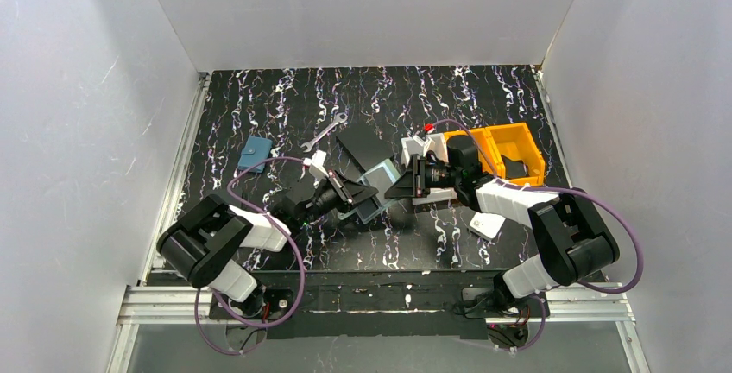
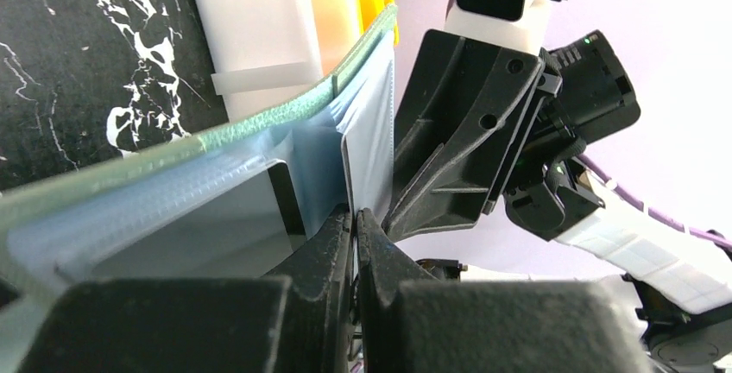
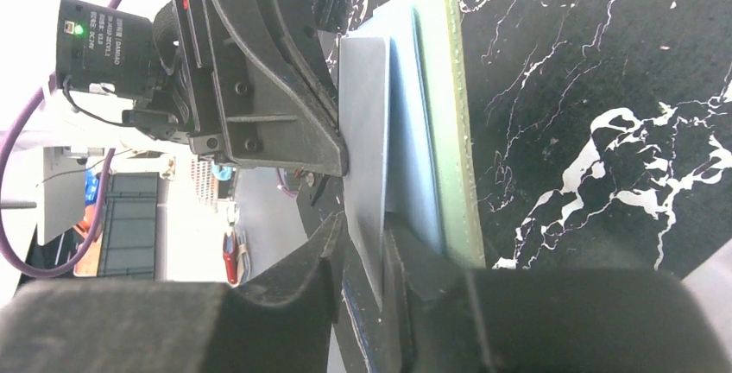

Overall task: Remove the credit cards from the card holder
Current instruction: Remove the credit card from the card holder.

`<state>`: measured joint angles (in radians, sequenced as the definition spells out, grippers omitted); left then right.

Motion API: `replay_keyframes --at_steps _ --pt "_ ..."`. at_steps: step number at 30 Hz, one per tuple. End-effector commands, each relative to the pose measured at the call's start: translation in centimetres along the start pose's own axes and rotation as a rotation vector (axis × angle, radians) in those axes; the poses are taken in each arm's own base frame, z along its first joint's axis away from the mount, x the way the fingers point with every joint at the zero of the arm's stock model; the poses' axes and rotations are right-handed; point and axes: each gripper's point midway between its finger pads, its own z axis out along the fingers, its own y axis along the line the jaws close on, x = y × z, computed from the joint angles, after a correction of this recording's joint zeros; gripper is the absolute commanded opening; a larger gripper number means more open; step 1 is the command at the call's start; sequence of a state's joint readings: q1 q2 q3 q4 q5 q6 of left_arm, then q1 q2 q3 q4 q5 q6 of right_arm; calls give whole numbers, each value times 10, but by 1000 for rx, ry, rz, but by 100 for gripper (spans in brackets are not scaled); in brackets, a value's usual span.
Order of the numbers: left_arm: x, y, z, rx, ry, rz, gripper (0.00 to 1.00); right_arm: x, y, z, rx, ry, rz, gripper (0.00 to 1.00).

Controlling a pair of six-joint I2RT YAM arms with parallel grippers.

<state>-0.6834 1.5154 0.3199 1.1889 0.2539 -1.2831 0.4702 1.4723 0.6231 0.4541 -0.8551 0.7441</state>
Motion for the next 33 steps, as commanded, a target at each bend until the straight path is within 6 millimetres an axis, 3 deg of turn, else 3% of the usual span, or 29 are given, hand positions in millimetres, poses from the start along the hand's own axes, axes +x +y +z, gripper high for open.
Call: replay_keyframes --at_steps 1,5,10,17,33 --pt "18 -2 -5 53 100 80 0 -12 22 -8 -78 -26 -98 33" --pt "27 -2 -4 69 158 100 0 -12 23 -7 -82 -23 -97 40" --pt "31 1 -3 69 190 108 0 -16 23 -9 -78 -34 -97 37" --pt "34 0 -5 96 216 107 0 -19 20 -12 -69 -50 -100 1" --pt "24 -10 -14 172 207 95 0 -24 16 -17 -68 -72 -65 1"
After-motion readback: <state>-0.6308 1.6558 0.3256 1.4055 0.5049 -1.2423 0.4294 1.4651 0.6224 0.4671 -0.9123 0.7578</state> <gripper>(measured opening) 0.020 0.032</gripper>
